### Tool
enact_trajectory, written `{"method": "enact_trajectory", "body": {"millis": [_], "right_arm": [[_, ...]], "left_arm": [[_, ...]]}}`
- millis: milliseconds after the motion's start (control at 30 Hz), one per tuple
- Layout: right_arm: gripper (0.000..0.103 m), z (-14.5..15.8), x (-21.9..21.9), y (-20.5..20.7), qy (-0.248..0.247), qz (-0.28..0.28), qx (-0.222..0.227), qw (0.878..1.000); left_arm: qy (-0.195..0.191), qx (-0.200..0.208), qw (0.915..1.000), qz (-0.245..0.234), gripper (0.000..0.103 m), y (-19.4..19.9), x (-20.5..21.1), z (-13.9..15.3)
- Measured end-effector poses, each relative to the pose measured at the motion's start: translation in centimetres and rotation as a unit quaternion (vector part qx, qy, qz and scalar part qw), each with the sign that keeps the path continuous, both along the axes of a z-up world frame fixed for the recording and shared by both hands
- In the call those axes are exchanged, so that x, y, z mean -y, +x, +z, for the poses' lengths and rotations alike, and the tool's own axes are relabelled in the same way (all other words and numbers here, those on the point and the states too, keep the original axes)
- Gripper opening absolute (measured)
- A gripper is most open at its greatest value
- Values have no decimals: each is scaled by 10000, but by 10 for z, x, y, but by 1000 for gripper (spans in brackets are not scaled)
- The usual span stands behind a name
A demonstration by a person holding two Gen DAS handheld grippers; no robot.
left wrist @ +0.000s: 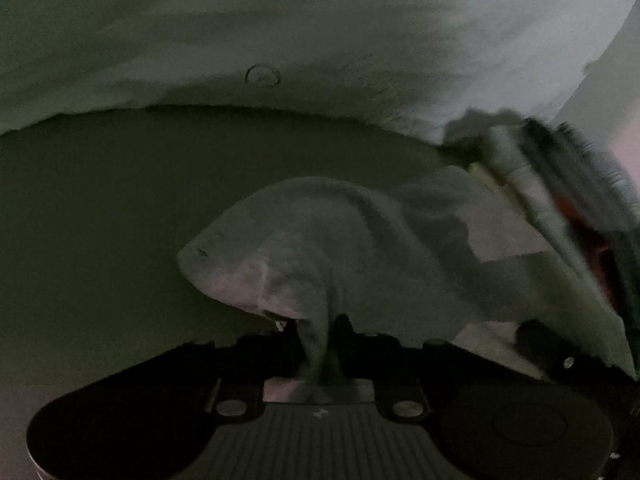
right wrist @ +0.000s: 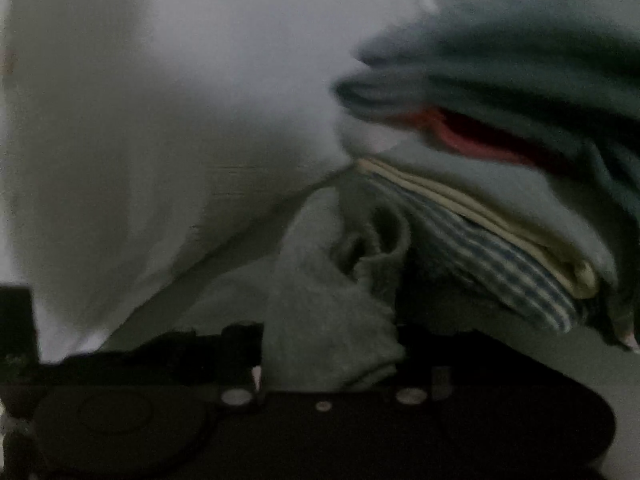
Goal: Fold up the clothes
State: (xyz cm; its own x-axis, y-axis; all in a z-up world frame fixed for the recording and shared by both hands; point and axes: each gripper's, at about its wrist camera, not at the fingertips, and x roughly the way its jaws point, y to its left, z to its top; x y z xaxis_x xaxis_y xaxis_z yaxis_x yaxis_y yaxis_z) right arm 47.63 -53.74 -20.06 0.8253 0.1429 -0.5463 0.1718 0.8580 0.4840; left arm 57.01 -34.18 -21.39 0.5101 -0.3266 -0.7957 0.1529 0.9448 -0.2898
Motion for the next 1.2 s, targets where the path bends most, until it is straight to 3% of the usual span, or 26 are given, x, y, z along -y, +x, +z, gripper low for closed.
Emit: {"method": "enact_trajectory", "body": {"millis": [100,333,433,733,800,967,1200], "right_arm": [[37,24,-21,-15,-102,34,116,9999],[37,77,-68,-74,-308,-16,466,9984],[37,91,-81,-101,-165,-53,601,9980],[36,119,-105,-186,-100,-252,908,9955],[37,122,-106,-200,-125,-298,898,9954],[36,127,-96,-210,-20,-388,905,9951],[37,151,-46,-193,-160,-305,1285,9911]], "left_arm": [[-311,125,9994,-23,11,-21,-16,28],[-840,879,9925,-104,10,-101,-75,97],[-843,1013,9912,-143,11,-134,-98,100],[-1719,275,9847,116,9,-197,-161,65],[-1872,236,9820,55,9,-204,-162,66],[-1804,333,9830,-104,9,-213,-145,76],[-1834,700,9805,-124,9,-181,-94,107]]}}
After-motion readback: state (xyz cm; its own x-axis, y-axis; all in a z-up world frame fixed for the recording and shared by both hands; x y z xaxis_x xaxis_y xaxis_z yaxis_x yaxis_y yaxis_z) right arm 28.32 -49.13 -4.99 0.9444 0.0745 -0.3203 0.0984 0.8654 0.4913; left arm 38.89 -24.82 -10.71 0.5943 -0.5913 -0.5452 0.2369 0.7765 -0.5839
